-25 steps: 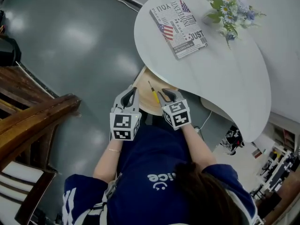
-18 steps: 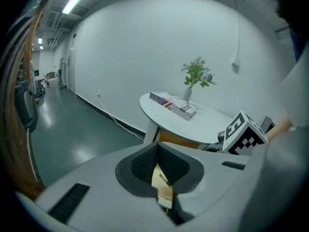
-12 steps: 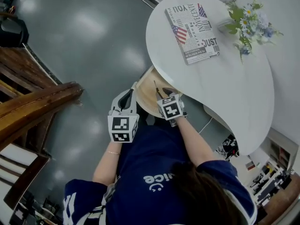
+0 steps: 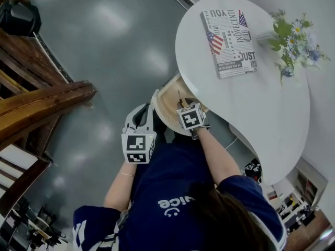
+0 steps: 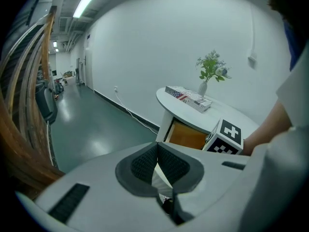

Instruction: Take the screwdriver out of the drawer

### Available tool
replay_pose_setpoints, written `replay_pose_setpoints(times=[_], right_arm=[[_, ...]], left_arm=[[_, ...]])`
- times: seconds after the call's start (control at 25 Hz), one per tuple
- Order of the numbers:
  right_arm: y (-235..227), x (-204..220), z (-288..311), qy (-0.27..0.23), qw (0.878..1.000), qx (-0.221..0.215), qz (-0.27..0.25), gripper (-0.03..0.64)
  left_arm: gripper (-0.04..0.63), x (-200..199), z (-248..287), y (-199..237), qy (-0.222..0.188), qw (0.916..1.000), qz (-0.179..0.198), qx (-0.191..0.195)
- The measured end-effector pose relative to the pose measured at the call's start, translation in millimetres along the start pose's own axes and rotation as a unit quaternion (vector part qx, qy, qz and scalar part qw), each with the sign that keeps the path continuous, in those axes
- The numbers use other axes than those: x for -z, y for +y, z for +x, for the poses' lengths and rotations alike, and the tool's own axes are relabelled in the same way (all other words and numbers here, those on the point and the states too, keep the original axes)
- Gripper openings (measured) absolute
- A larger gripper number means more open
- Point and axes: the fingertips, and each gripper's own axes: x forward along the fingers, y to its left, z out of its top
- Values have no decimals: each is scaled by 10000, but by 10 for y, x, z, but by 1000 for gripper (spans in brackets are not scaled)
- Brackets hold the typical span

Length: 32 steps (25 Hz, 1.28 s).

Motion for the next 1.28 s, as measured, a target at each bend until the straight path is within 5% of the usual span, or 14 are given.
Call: replay_pose_setpoints(times=[1.28], right_arm=[[-51,534,851,1704,9793,-68,-1090,169]], left_arm=[[5,438,-289,252,368,9936,-475,-961]])
